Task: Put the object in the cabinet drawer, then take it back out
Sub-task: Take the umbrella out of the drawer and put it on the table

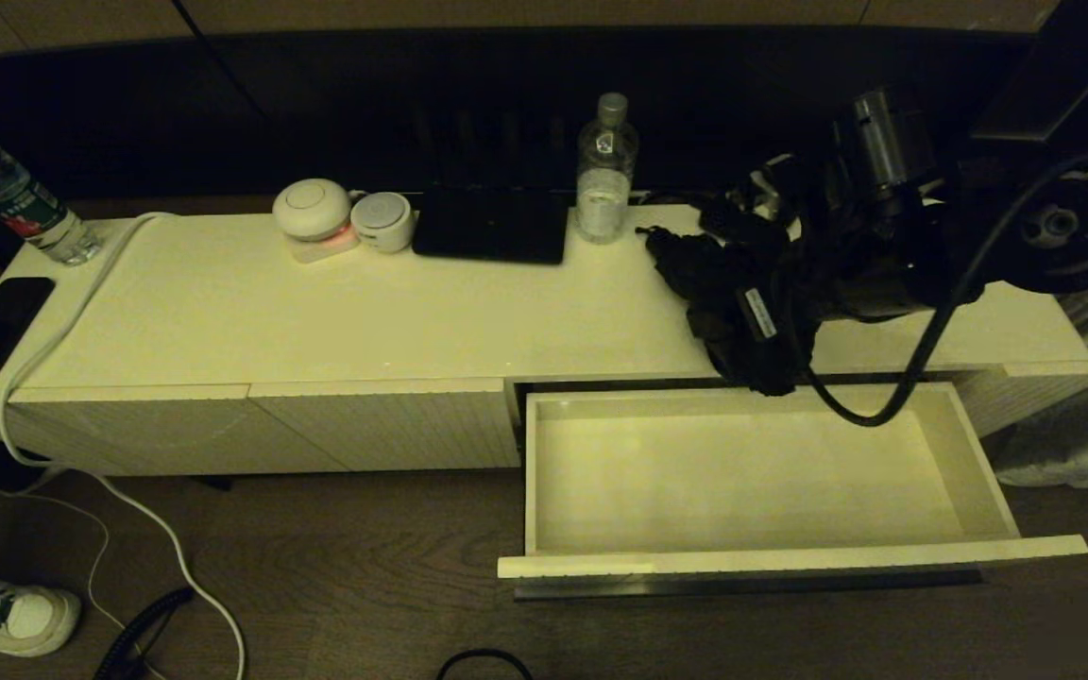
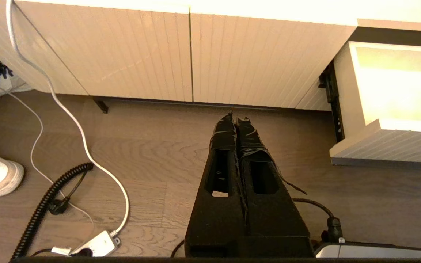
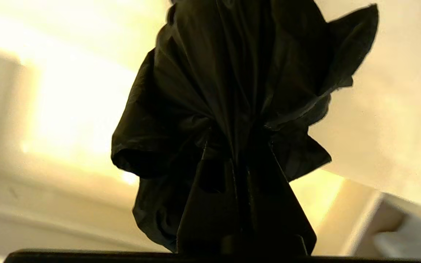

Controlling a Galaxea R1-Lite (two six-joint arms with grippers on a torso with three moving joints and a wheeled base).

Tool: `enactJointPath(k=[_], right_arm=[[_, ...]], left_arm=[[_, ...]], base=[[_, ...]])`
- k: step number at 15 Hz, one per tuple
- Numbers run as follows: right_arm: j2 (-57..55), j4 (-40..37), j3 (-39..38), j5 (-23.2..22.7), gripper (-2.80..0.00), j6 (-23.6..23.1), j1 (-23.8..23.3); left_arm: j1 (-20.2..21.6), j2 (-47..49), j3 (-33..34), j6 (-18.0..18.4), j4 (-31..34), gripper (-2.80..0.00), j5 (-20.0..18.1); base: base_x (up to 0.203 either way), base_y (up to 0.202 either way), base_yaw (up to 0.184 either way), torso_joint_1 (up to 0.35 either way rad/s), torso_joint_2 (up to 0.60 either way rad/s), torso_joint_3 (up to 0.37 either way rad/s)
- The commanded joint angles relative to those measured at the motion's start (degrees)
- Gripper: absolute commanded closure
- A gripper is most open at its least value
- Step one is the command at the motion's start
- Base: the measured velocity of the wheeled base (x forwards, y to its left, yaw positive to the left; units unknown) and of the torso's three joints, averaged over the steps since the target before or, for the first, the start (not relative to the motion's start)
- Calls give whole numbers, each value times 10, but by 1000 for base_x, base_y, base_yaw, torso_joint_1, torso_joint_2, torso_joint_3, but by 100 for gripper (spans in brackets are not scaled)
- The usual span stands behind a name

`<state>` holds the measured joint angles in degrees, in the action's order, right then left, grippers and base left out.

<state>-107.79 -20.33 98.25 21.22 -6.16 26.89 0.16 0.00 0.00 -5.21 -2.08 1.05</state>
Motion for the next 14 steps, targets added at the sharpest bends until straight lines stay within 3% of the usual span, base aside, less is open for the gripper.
enactJointPath(k=[1,5,14], right_arm=[[-38,-1,35,1,0,26,3],[-76,9,108,2,0,73,2],[-91,20,90,1,0,78,2]], left_arm=[[0,-1,0,-1,0,0,0],[0,-1,0,-1,0,0,0],[0,-1,0,-1,0,0,0]], base=[[0,0,0,0,0,0],[0,0,0,0,0,0],[0,0,0,0,0,0]])
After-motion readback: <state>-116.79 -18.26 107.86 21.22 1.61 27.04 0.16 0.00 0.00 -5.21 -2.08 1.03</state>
